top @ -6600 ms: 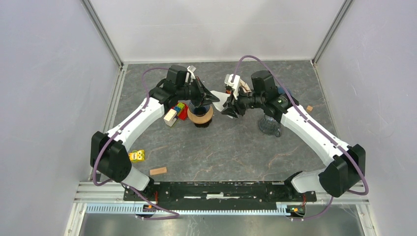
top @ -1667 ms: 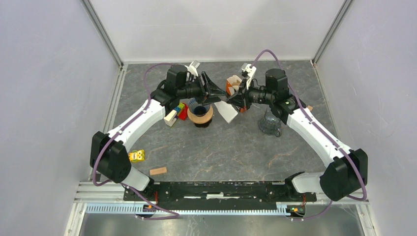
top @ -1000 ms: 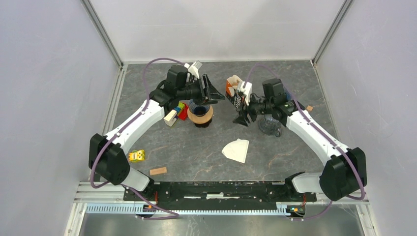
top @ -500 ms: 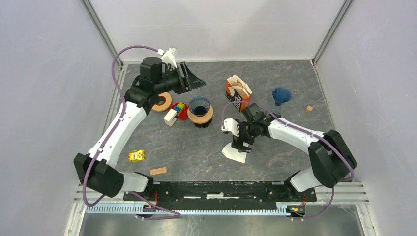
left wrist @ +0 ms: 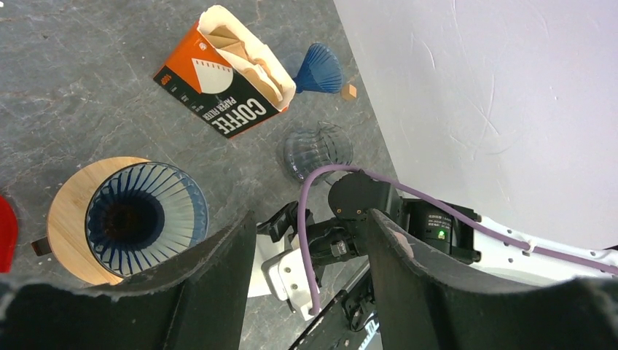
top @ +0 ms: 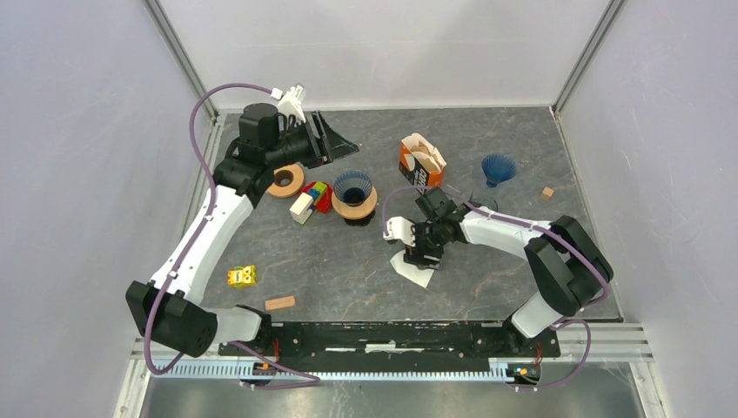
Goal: Place the coffee filter in the dripper
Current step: Pick up the coffee filter from the center of the board, then place the coffee filter in the coffee dripper.
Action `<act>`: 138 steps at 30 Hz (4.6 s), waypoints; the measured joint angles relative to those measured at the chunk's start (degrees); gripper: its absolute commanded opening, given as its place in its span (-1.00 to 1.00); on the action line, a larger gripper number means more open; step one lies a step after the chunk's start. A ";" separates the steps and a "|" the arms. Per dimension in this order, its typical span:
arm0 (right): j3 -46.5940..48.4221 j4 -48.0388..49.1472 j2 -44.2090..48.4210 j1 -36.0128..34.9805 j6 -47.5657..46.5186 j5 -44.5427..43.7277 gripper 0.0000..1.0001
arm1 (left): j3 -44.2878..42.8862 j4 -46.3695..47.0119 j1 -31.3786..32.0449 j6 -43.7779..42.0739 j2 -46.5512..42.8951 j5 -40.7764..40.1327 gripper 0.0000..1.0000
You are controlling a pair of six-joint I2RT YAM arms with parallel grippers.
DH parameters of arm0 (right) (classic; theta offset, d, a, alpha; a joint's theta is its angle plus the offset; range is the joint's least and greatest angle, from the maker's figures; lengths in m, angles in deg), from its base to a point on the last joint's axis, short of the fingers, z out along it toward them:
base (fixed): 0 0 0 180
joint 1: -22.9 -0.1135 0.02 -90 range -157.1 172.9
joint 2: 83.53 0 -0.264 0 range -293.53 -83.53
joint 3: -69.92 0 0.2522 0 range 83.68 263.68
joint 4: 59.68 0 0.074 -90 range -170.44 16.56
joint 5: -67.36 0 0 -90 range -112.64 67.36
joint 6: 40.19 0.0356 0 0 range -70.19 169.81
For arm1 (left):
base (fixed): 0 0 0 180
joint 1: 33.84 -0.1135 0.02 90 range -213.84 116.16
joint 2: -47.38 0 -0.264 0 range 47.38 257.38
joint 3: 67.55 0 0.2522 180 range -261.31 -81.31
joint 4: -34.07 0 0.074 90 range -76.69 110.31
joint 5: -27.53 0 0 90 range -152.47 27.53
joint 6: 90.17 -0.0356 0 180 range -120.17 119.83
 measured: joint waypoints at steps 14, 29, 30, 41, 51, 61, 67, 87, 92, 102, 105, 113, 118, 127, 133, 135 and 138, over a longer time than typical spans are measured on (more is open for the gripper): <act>0.00 0.46 0.04 0.00 0.02 0.11 -0.35 | 0.55 0.00 -0.09 -0.02 0.00 0.31 0.27; 5.70 -0.46 17.09 0.55 4.42 1.84 -0.58 | 3.72 -0.22 1.33 -9.97 0.09 2.69 0.29; 6.58 -0.24 17.84 0.55 4.87 2.10 -0.58 | 4.07 -0.31 2.23 -10.91 0.11 3.48 0.29; 13.00 1.42 21.55 0.55 10.40 5.95 -0.59 | 4.42 -1.90 12.48 -21.55 0.13 8.07 0.41; 13.11 1.55 21.70 0.55 12.28 8.26 -0.59 | 4.37 -6.67 17.79 -31.85 1.70 4.59 0.11; 13.11 1.55 21.88 0.55 13.11 9.05 -0.44 | 4.04 -7.34 18.58 -34.80 2.97 4.63 -0.91; 13.11 1.11 21.94 0.55 13.07 9.46 0.40 | 3.32 -9.11 18.58 -40.02 3.72 5.07 -0.96; 9.27 -3.08 22.88 0.55 7.48 23.19 0.31 | -1.11 -36.28 21.84 -83.23 0.42 5.01 -0.95; 7.80 -3.34 21.44 0.55 7.65 27.04 -0.47 | -1.09 -35.76 21.86 -83.84 -0.50 5.18 -0.96; 6.73 2.43 23.15 0.92 14.36 22.05 -1.00 | -0.79 -23.58 20.41 -71.10 -0.90 3.56 0.39; 7.02 3.91 24.15 1.14 16.44 13.40 -1.00 | -1.60 -19.61 18.88 -62.14 -0.81 0.66 0.65; 12.61 3.23 24.72 1.14 13.77 -1.33 -1.00 | -10.12 -13.81 16.76 -42.88 0.90 1.95 0.67; 18.64 -1.90 24.79 1.14 5.77 3.19 -1.00 | -13.14 -18.47 17.64 -53.90 1.16 7.45 0.63; 22.16 -10.82 23.67 1.07 -0.48 10.08 -1.00 | -15.45 -31.52 19.10 -77.15 2.71 9.44 0.53; 22.23 -12.13 23.04 1.07 -0.59 14.03 -1.00 | -15.02 -32.83 22.64 -81.26 4.09 9.03 -0.02; 22.23 -12.11 22.80 1.07 -0.44 14.73 -1.00 | -14.25 -32.28 23.06 -81.53 4.26 8.83 -0.21; 22.23 -11.93 22.82 1.07 0.02 15.69 -1.00 | -12.85 -31.50 23.08 -81.70 4.33 8.07 -0.60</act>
